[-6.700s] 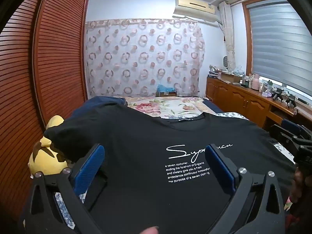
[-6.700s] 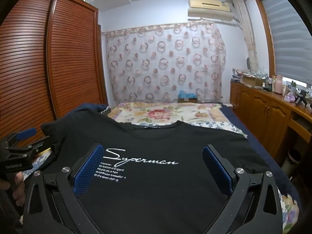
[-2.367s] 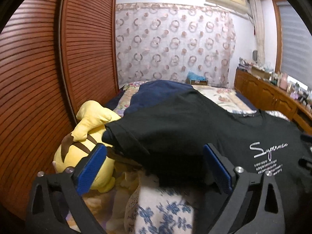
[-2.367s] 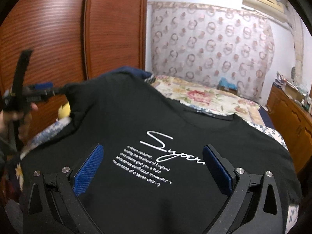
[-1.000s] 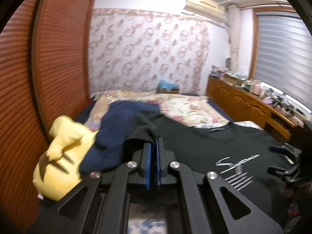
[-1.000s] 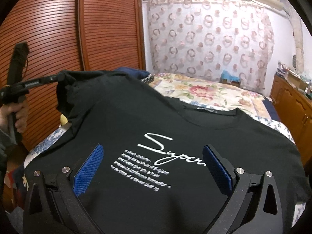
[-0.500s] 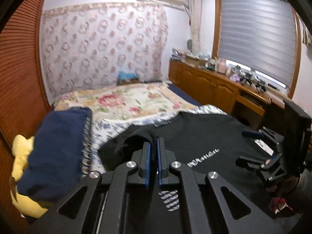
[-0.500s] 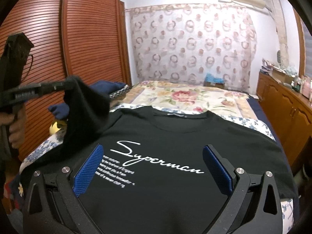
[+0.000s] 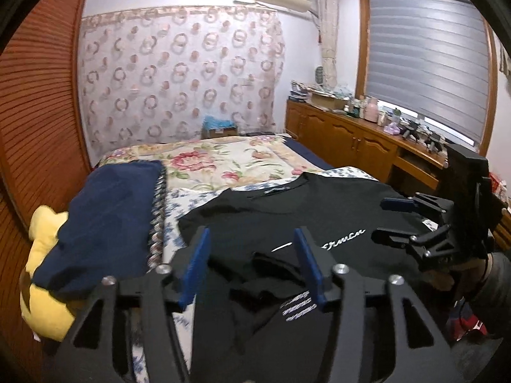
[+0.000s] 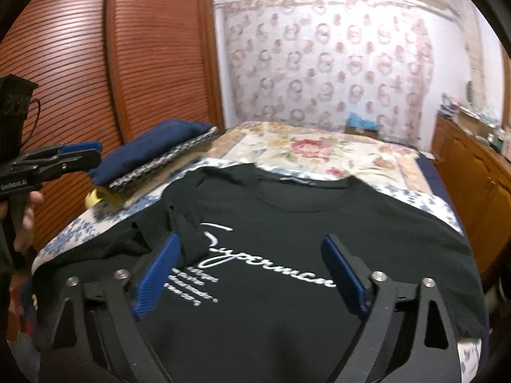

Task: Fold small clothes

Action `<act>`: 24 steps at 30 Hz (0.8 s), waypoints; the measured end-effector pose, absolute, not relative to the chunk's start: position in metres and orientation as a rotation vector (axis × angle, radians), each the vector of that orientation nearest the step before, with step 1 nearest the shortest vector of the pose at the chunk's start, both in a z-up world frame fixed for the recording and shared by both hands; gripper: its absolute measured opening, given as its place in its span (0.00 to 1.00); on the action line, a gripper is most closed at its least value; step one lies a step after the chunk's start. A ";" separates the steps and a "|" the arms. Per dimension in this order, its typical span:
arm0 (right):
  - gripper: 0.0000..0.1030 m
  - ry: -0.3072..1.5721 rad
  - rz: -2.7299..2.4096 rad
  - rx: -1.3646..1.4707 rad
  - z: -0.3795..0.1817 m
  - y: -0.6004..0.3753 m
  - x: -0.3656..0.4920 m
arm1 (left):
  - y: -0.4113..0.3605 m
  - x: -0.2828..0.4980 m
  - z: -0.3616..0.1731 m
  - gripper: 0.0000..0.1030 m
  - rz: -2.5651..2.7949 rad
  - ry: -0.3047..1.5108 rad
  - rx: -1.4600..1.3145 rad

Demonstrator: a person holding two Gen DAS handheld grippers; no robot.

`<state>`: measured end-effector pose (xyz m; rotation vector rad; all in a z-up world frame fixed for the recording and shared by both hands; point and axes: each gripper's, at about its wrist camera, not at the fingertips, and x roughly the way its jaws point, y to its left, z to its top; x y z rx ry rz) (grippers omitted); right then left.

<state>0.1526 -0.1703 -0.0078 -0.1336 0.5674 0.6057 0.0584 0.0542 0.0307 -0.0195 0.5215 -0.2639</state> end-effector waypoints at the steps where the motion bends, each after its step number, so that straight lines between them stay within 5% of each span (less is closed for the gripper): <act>1: 0.80 0.576 0.626 -0.141 -0.008 -0.165 0.155 | 0.060 0.054 0.028 0.53 -0.252 0.524 -0.026; 5: 0.61 0.618 0.723 -0.179 -0.012 -0.136 0.165 | 0.074 0.046 0.013 0.54 -0.204 0.536 -0.029; 18: 0.37 0.787 0.898 -0.261 -0.046 -0.049 0.208 | 0.098 0.031 -0.025 0.56 -0.141 0.580 -0.086; 22: 0.08 0.807 0.875 -0.324 -0.056 -0.039 0.214 | 0.100 0.031 -0.028 0.56 -0.149 0.587 -0.090; 24: 0.04 0.810 0.885 -0.313 -0.056 -0.044 0.216 | 0.098 0.031 -0.030 0.56 -0.153 0.590 -0.091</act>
